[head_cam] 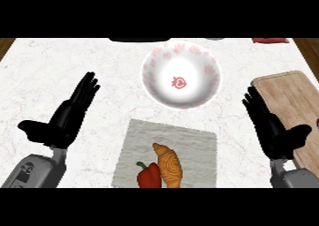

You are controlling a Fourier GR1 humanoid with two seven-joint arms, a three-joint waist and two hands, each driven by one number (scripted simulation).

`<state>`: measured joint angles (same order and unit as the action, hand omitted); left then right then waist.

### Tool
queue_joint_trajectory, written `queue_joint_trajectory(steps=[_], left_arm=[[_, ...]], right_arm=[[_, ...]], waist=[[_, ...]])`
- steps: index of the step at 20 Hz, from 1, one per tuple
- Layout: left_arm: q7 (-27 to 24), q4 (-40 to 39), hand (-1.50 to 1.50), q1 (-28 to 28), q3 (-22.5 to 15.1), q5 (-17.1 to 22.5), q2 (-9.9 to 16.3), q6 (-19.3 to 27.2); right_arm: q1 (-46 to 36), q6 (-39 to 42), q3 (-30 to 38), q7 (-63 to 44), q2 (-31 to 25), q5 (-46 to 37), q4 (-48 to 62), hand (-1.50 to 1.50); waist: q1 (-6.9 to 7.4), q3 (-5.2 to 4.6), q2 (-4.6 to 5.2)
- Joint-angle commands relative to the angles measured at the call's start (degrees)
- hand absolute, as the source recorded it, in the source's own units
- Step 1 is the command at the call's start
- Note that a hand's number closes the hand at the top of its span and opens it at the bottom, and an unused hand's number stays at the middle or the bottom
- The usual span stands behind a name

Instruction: Pick the croissant from the placemat and place it in the bowl

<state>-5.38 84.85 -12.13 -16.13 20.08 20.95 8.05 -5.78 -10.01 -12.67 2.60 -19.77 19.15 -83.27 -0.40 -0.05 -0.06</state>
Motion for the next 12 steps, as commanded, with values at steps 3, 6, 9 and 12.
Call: queue_joint_trajectory(steps=[3, 6, 9, 12], left_arm=[[1.4, -0.8, 0.0, -2.3, 1.6, -5.3, 3.0, 4.4], [1.6, -1.9, 0.0, -4.8, 2.9, -8.9, 5.9, 6.8], [9.5, -0.2, 0.0, -5.9, 2.4, -11.3, 5.1, 12.1], [8.1, 0.6, 0.0, -3.0, 3.4, -11.1, 6.6, 11.0]], right_arm=[[-7.6, 17.3, -7.5, -0.5, 0.1, 4.3, -1.6, 1.5], [-12.9, 28.9, -13.6, -0.4, 2.1, 7.9, -3.6, 1.5], [-21.2, 19.6, -5.7, 10.5, 2.0, -3.7, 14.0, -1.5], [-19.2, 35.2, -6.8, 20.0, -1.0, 0.9, 14.2, -1.5]], waist=[[3.94, 0.31, 0.32], [8.9, 0.75, 1.1], [3.95, 0.31, 0.79], [3.58, 0.29, 0.61]])
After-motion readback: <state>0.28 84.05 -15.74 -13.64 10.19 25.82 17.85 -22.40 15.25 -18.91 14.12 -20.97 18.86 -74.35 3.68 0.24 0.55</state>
